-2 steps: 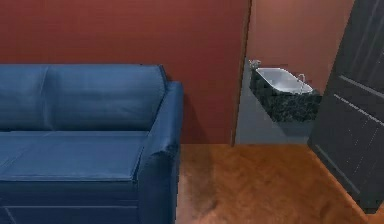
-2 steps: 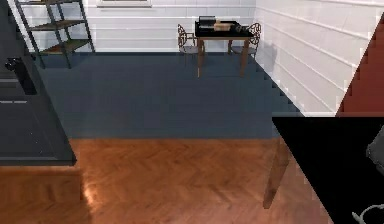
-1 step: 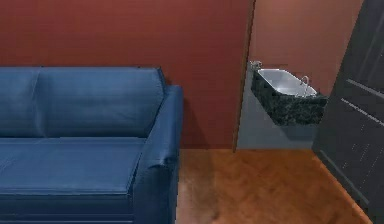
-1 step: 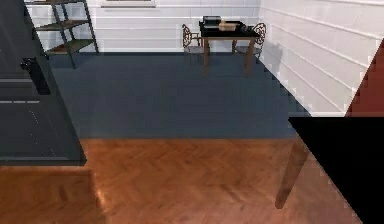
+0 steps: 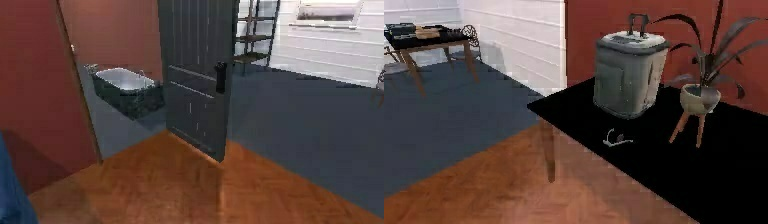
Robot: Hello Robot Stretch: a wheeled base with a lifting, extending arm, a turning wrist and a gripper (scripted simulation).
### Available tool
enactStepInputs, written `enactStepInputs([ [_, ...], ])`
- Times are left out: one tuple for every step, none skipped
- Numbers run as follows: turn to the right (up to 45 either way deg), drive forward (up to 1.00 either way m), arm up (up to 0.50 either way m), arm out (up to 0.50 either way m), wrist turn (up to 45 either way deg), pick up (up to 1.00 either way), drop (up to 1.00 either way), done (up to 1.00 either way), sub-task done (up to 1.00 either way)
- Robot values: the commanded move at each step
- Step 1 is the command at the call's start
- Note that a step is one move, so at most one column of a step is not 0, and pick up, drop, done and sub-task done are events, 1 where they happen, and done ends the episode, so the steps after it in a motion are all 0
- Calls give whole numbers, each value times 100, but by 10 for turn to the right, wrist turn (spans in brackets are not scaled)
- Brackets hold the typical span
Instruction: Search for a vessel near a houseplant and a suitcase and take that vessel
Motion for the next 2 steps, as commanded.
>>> enactStepInputs([
  [450,0,0,0,0,0,0,0,0],
  [450,0,0,0,0,0,0,0,0],
])
